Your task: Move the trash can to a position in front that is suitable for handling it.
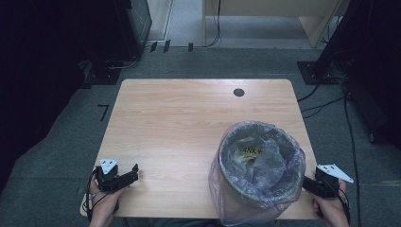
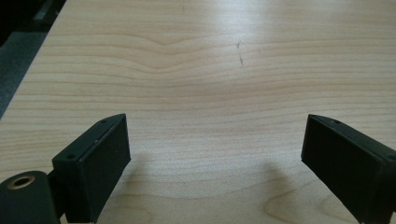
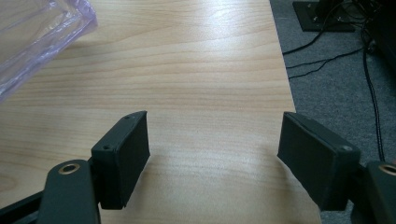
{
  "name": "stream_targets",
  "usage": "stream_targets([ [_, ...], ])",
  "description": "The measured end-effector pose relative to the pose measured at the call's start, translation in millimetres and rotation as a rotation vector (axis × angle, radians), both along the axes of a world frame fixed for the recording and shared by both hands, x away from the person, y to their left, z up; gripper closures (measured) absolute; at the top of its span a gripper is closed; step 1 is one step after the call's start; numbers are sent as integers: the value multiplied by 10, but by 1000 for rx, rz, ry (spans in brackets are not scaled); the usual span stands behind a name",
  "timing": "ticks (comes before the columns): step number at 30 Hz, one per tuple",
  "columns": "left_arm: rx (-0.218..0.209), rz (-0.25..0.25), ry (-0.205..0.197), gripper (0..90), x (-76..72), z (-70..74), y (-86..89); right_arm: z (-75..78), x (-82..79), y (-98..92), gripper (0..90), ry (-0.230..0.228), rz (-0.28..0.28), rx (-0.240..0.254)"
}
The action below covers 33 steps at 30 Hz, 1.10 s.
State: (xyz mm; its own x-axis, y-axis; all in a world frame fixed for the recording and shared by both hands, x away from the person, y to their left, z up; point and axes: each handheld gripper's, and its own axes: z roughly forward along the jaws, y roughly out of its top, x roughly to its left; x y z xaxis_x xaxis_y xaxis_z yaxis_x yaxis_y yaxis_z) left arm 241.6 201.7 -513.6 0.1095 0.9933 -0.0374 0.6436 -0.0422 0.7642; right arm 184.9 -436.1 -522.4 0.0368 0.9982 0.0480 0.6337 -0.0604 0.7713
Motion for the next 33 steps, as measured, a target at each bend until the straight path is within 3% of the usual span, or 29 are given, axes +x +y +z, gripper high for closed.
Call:
stream_targets([
  [5, 8, 0, 20, 75, 3, -8, -3, 28, -41, 19, 255, -15, 6, 13],
  [7, 12, -6, 27, 76, 4, -9, -12, 88, -73, 153, 254, -45, 94, 28],
  [9, 13, -6, 28, 76, 7, -10, -21, 104, -80, 197, 253, -51, 116, 32],
  [13, 15, -15, 24, 76, 13, -6, -49, 184, -121, 497, 268, -73, 217, 56],
  [18, 8, -35, 25, 76, -7, -7, -76, 206, -133, 631, 265, -71, 224, 58],
  [19, 4, -35, 24, 76, -14, -8, -74, 206, -137, 669, 239, -70, 266, 62],
  [24, -2, -36, 26, 76, -14, -10, -70, 206, -159, 781, 237, -68, 349, 67],
  [30, -5, -53, 26, 76, -25, -6, -105, 194, -172, 1024, 217, -65, 421, 85],
  [33, -12, -68, 24, 76, -34, -3, -139, 190, -177, 1133, 210, -67, 427, 97],
])
